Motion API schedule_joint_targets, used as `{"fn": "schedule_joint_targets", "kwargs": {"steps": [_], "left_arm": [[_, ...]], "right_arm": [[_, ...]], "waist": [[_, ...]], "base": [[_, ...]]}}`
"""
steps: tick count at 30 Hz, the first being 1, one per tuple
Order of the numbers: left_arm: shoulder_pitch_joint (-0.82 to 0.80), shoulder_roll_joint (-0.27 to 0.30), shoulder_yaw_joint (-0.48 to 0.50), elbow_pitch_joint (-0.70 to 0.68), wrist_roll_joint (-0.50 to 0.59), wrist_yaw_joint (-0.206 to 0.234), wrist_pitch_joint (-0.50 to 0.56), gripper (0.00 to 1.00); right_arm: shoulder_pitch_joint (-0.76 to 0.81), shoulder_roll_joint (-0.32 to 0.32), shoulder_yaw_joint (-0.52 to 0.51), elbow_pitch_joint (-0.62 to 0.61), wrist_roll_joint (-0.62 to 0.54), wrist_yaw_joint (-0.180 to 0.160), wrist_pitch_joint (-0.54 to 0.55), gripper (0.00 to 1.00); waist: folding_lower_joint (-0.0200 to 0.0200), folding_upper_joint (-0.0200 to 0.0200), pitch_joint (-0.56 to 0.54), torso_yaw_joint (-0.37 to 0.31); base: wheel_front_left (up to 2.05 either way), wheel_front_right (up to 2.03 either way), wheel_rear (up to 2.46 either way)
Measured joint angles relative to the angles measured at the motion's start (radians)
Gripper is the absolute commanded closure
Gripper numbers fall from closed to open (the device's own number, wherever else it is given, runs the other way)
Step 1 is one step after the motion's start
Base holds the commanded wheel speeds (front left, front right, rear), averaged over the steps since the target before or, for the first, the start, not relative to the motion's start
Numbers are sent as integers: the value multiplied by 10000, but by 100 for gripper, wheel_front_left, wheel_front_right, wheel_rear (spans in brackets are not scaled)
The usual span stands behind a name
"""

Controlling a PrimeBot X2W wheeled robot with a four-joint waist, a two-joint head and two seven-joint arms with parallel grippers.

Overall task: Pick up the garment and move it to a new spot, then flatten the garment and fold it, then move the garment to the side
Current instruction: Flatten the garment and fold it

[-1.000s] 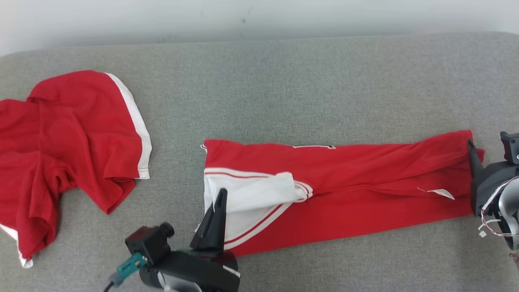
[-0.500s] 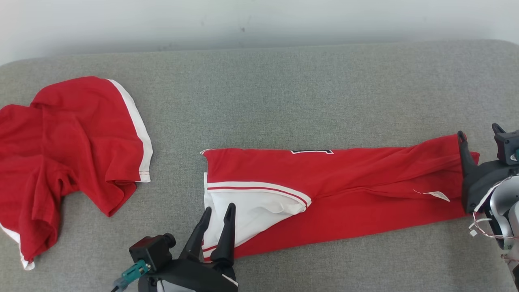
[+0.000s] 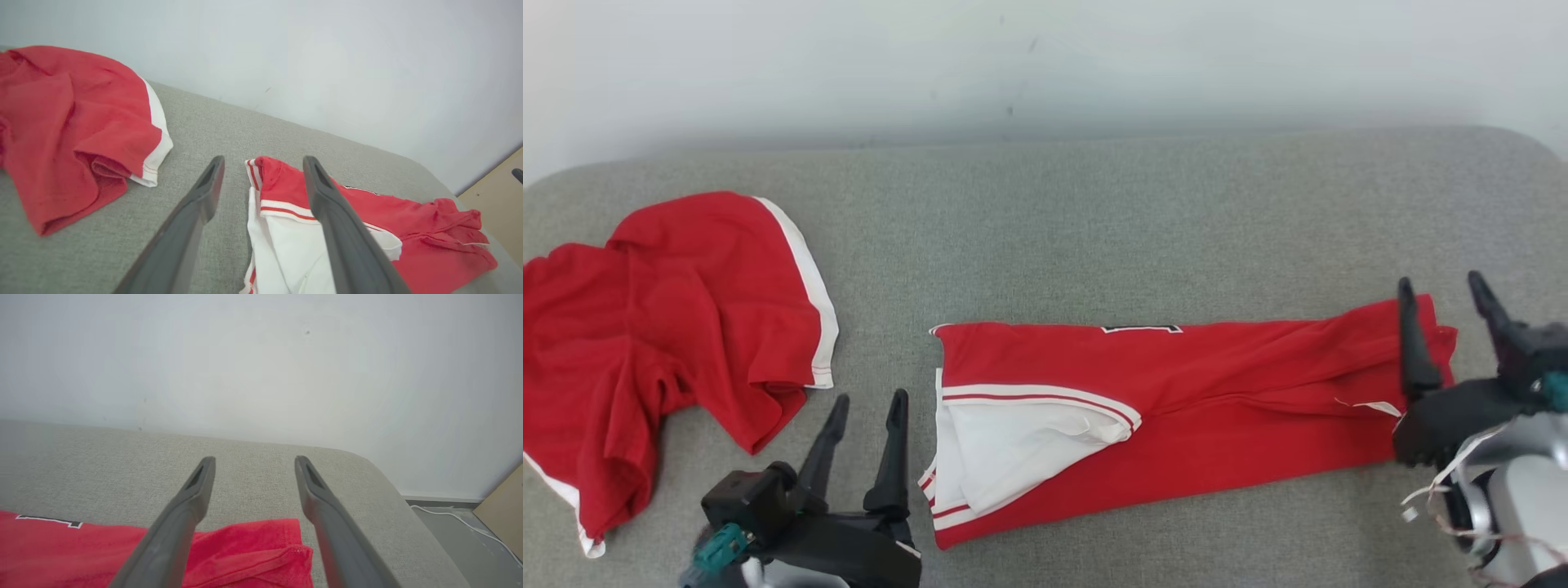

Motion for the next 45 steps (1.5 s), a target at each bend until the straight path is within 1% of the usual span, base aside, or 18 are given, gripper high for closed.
{"fn": "schedule_joint_targets", "kwargs": {"steps": [3,4,8,15,20,23,28,35,41,45], "left_arm": [[-72,268,77,-190,897,2,-17,0],[-72,268,77,-190,897,2,-17,0],[-102,449,98,-422,1793,4,-25,0],[285,357,849,-456,2700,6,-25,0],[490,313,895,-454,2894,8,-25,0],[714,203,1085,-495,2938,8,-25,0],[1100,-54,1578,-336,2876,8,6,0],[1258,-109,1941,-272,2832,10,581,0],[1243,-107,1931,-405,2915,10,936,0],[1218,-205,1845,-489,2964,10,1131,0]], "right_arm": [[403,364,8,-399,82,-82,-437,0],[403,364,8,-399,82,-82,-437,0],[847,711,38,-825,96,-157,-909,0],[1573,1166,36,-1106,171,-257,-1053,0],[1792,1321,29,-1206,171,-261,-1114,0],[1965,1411,31,-1365,171,-334,-1168,0],[2107,1425,19,-1478,169,-336,-1175,0],[2133,1398,-69,-1760,157,-343,-1229,0],[2134,1390,-69,-1820,155,-345,-1254,0],[2150,1168,-136,-1693,153,-345,-951,0]], "waist": [[0,0,-219,-70],[0,0,-219,-70],[-1,0,-486,-187],[-1,1,-775,-450],[0,1,-912,-543],[-1,1,-970,-565],[1,1,-964,-592],[1,1,-904,-635],[1,1,-784,-670],[1,1,-650,-642]], "base": [[0,0,0],[0,0,0],[0,0,0],[0,0,0],[0,0,0],[0,0,0],[0,0,0],[0,0,0],[0,0,0],[0,0,0]]}}
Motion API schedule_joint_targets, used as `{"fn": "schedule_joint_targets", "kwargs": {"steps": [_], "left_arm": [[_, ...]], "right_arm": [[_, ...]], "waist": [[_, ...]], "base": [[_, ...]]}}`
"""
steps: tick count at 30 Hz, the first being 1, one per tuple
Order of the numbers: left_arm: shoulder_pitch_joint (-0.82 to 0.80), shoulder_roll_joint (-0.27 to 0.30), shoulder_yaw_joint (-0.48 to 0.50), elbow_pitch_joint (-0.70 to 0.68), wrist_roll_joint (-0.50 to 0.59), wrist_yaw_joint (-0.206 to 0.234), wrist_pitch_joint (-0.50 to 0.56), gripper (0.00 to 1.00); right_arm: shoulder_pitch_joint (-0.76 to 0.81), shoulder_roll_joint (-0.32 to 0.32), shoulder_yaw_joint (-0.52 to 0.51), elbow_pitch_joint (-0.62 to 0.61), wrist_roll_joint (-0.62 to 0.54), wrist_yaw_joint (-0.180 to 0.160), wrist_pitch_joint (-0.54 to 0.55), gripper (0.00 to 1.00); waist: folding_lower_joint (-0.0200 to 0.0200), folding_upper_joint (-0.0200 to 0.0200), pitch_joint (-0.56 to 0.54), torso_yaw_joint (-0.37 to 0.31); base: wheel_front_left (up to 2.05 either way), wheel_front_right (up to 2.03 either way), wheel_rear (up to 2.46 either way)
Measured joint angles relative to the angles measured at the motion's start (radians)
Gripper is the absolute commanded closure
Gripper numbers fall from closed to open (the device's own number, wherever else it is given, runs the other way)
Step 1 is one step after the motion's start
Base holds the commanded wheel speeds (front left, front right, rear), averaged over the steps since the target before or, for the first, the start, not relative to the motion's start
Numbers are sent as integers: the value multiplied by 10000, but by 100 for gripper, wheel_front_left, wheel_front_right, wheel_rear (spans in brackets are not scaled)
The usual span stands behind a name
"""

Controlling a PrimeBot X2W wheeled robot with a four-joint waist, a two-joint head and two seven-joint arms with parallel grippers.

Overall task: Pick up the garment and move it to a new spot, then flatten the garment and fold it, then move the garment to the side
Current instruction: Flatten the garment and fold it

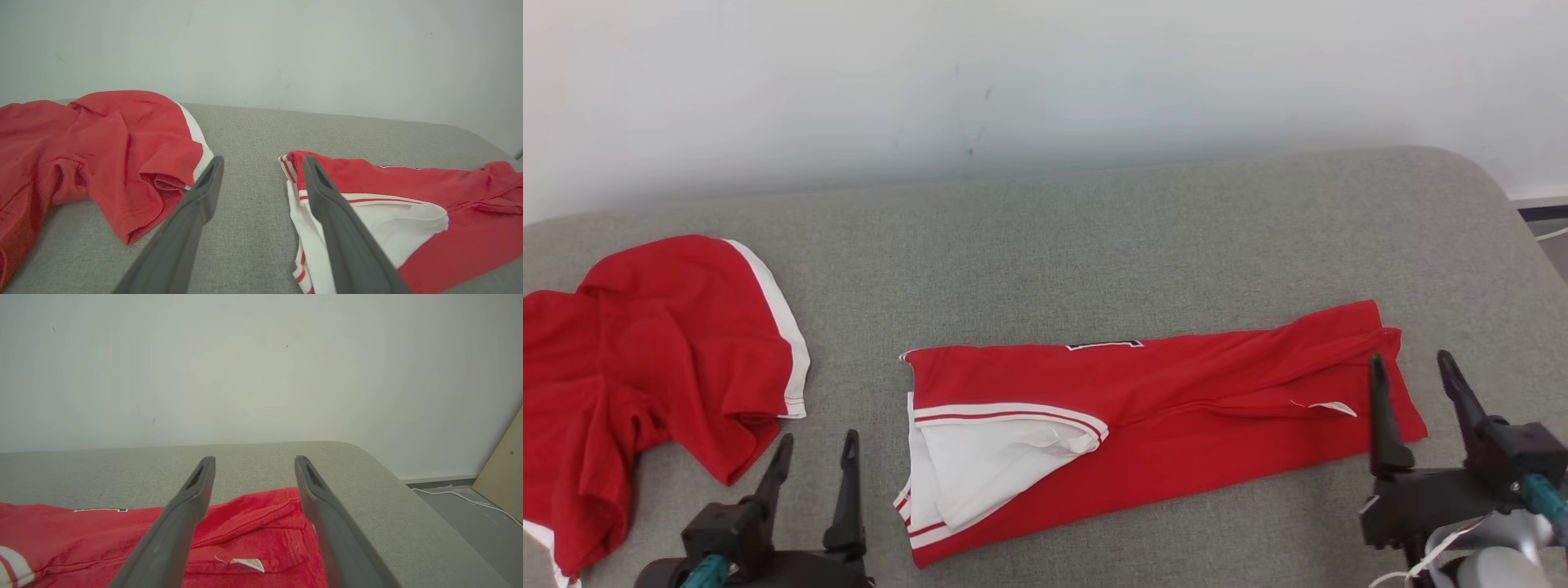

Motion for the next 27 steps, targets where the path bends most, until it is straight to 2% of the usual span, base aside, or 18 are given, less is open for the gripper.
{"fn": "schedule_joint_targets", "kwargs": {"steps": [5,7,11,21,27], "left_arm": [[-1,-125,-313,-100,58,0,228,0],[-33,-213,-435,-148,58,0,347,0],[-315,-245,-573,-199,61,-2,479,0],[-625,-293,-673,-207,73,-17,696,0],[-793,-313,-754,-257,71,-79,759,0]], "right_arm": [[-89,-673,-385,713,4,0,1139,0],[-445,-1108,-619,1338,107,17,1921,0],[-1102,-1534,-901,2038,435,127,2650,0],[-2141,-1724,-752,3308,571,453,3800,0],[-2545,-1764,-748,3848,633,453,4211,0]], "waist": [[0,0,215,83],[0,0,379,145],[0,1,624,259],[1,0,1103,759],[0,1,1397,1009]], "base": [[0,0,0],[0,0,0],[0,0,0],[0,0,0],[0,0,0]]}}
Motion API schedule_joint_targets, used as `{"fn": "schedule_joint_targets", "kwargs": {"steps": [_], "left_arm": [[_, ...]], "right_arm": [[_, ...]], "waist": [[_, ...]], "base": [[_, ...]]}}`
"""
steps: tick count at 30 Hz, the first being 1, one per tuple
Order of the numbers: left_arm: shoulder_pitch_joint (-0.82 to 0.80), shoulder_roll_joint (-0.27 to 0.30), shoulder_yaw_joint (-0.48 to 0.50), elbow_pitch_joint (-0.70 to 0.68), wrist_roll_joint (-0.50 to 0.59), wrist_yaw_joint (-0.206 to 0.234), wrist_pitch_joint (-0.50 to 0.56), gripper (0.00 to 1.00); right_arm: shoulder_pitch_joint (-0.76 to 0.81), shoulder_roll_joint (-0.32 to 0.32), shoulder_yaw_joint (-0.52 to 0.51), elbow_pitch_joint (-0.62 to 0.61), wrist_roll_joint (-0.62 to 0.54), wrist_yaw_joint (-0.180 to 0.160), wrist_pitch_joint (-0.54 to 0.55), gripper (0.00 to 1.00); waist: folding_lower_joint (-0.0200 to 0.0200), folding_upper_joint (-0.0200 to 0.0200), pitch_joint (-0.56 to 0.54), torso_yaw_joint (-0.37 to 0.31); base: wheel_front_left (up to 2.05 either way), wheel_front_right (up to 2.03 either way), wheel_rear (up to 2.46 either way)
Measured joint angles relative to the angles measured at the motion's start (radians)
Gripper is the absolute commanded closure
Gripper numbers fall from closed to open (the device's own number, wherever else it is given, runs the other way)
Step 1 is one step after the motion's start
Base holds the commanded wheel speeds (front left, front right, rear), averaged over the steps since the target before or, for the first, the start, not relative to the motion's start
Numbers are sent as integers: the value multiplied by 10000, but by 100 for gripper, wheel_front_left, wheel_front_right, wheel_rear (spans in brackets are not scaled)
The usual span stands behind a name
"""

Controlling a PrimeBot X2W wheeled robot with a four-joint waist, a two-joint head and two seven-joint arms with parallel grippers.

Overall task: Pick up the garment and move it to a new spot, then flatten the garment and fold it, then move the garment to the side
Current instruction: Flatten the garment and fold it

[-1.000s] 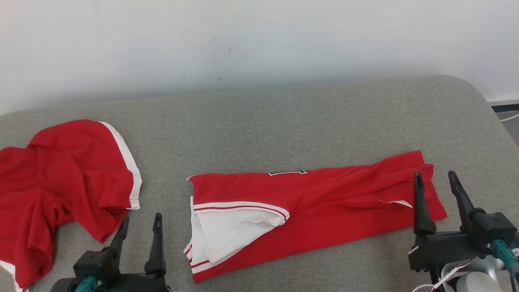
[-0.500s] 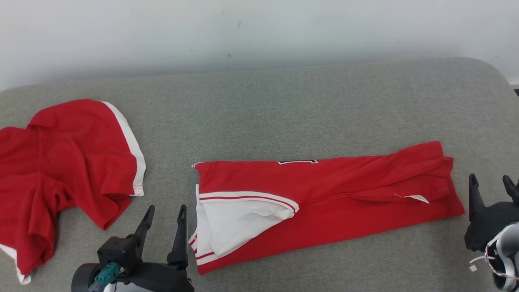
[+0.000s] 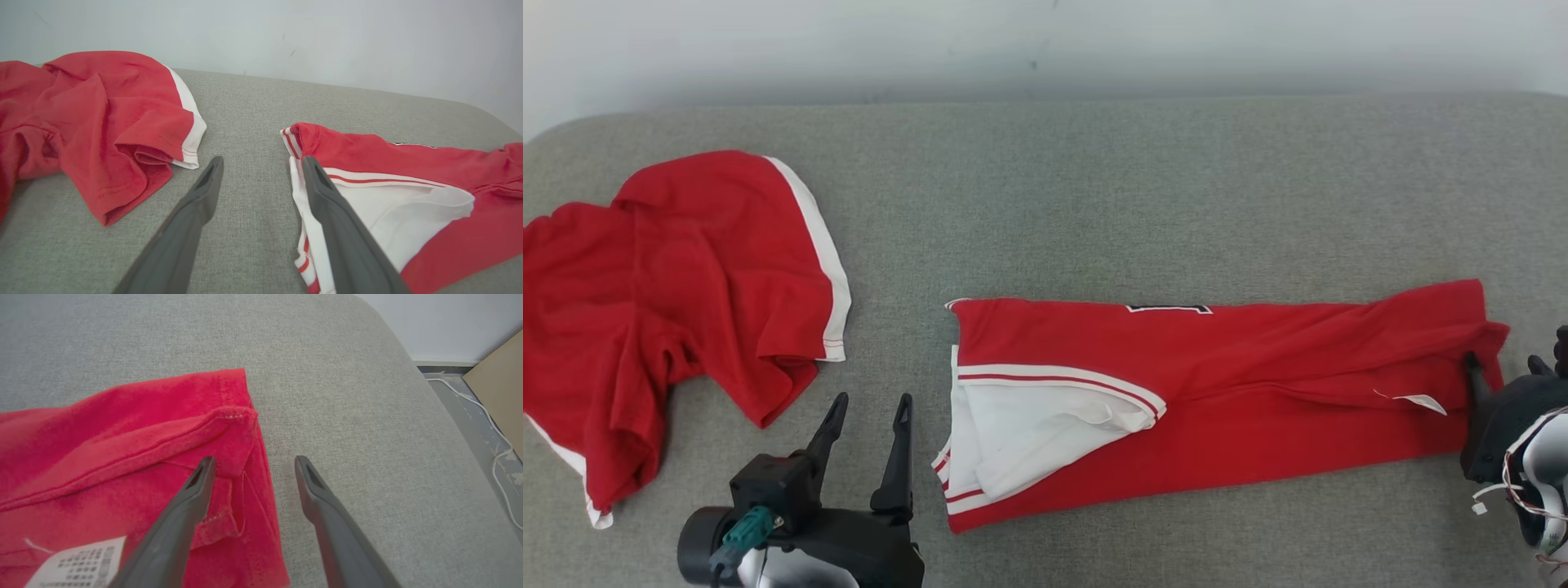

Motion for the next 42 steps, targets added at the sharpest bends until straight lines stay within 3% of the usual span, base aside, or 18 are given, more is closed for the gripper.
{"fn": "schedule_joint_targets", "kwargs": {"steps": [19,20,21,22,23,32,35,37,42], "left_arm": [[-216,-75,12,2,-17,-35,127,0],[-216,-75,12,2,-17,-35,127,0],[-240,-75,12,10,-19,-35,127,0],[-256,-77,12,12,-19,-35,127,0],[-268,-77,12,15,-21,-35,127,0],[-281,-86,-2,176,-104,-109,155,0],[-279,-98,-13,186,-105,-109,155,0],[-272,-100,-13,196,-121,-109,155,0],[-249,-104,-15,280,-184,-109,157,0]], "right_arm": [[-879,-56,-127,1114,535,54,940,0],[-879,-56,-127,1114,535,54,940,15],[-911,-65,-117,1156,535,102,1016,62],[-944,-65,-115,1193,541,128,1055,76],[-970,-67,-94,1208,541,178,1120,100],[-1084,-155,69,1302,495,247,1565,100],[-1035,-692,-157,1302,360,25,1655,100],[-992,-1490,-502,1221,222,-105,1668,100],[-975,-1919,-554,807,-113,-224,1845,100]], "waist": [[-2,0,483,430],[-2,0,483,430],[-2,0,483,430],[-2,0,481,428],[-2,0,478,425],[-2,0,284,334],[-1,0,220,309],[-1,0,155,286],[-1,0,57,269]], "base": [[0,0,0],[0,0,0],[0,0,0],[0,0,0],[0,0,0],[0,0,0],[0,0,0],[0,0,0],[0,0,0]]}}
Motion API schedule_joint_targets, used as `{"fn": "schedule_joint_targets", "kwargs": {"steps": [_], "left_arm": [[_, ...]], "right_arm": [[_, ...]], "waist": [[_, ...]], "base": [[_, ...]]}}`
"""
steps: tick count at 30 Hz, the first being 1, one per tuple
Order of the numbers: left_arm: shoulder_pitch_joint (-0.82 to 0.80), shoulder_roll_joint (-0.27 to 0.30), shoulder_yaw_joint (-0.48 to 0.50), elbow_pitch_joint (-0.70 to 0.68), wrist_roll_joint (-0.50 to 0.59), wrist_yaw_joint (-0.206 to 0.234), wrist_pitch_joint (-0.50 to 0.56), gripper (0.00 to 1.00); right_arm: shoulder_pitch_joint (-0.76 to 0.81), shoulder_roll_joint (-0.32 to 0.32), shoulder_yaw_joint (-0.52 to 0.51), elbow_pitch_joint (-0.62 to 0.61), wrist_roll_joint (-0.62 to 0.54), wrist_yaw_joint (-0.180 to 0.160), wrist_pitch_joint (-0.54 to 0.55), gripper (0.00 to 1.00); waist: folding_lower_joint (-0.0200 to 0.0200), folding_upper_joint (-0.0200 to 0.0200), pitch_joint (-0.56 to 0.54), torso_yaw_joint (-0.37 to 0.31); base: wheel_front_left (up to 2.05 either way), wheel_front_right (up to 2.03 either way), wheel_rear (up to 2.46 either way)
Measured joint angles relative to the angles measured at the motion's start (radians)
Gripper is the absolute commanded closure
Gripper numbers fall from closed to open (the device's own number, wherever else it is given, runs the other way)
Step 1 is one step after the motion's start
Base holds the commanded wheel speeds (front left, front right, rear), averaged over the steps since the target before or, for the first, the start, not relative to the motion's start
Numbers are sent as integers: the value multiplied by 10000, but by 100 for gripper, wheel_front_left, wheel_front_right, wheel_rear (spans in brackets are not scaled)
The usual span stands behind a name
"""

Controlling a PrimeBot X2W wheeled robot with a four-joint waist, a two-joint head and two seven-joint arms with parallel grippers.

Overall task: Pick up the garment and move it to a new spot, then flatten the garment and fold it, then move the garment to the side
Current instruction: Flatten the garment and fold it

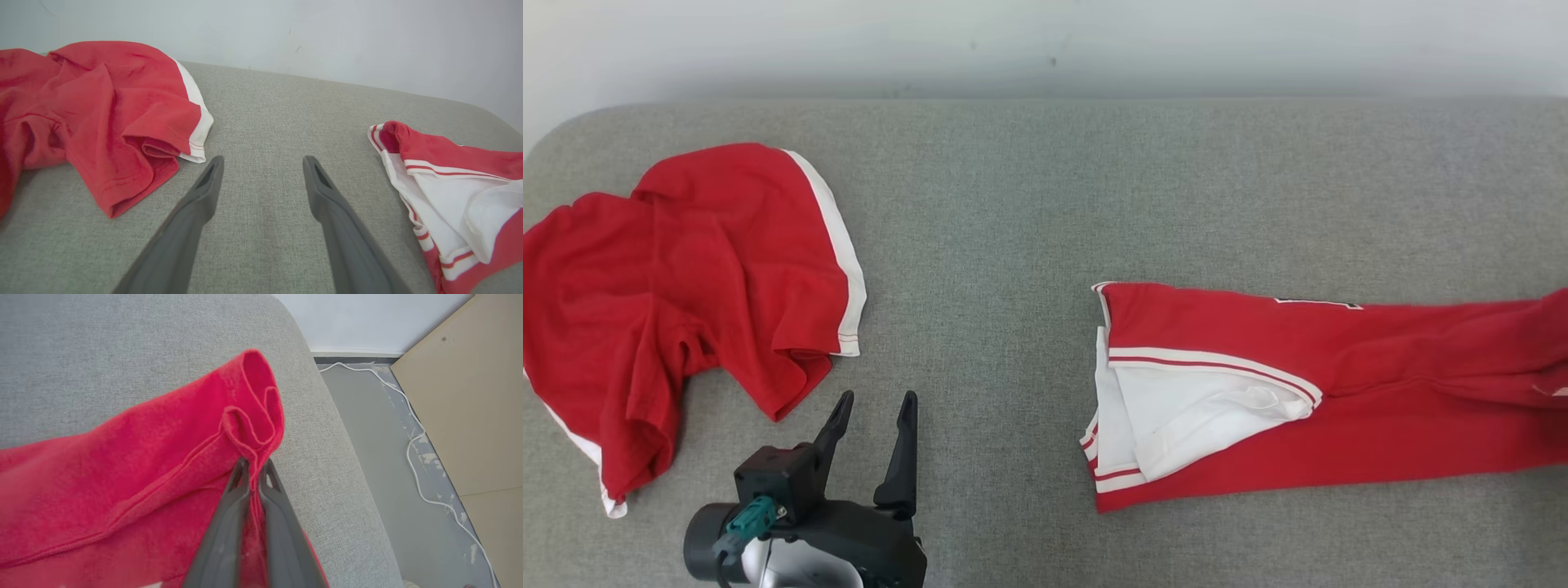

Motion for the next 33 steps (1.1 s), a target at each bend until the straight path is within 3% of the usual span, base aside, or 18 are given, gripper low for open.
{"fn": "schedule_joint_targets", "kwargs": {"steps": [6,9,19,22,33], "left_arm": [[117,-8,21,119,-98,0,-2,0],[131,-23,-15,174,-105,-2,-2,0],[143,-100,-205,389,-178,-94,2,0],[304,-105,-203,453,-211,-96,0,0],[343,-153,-391,495,-249,-173,0,0]], "right_arm": [[291,1081,1091,-1214,-224,-38,616,100],[352,1657,1760,-1772,-349,121,836,100],[96,2531,3290,-3436,-755,602,1478,100],[-137,3030,3824,-3649,-763,756,1801,100],[-516,4157,4734,-3275,-767,840,2635,100]], "waist": [[0,0,-245,-104],[0,0,-364,-191],[0,0,-810,-346],[-1,0,-989,-316],[-1,-1,-1155,52]], "base": [[0,0,0],[0,0,0],[0,0,0],[0,0,0],[0,0,0]]}}
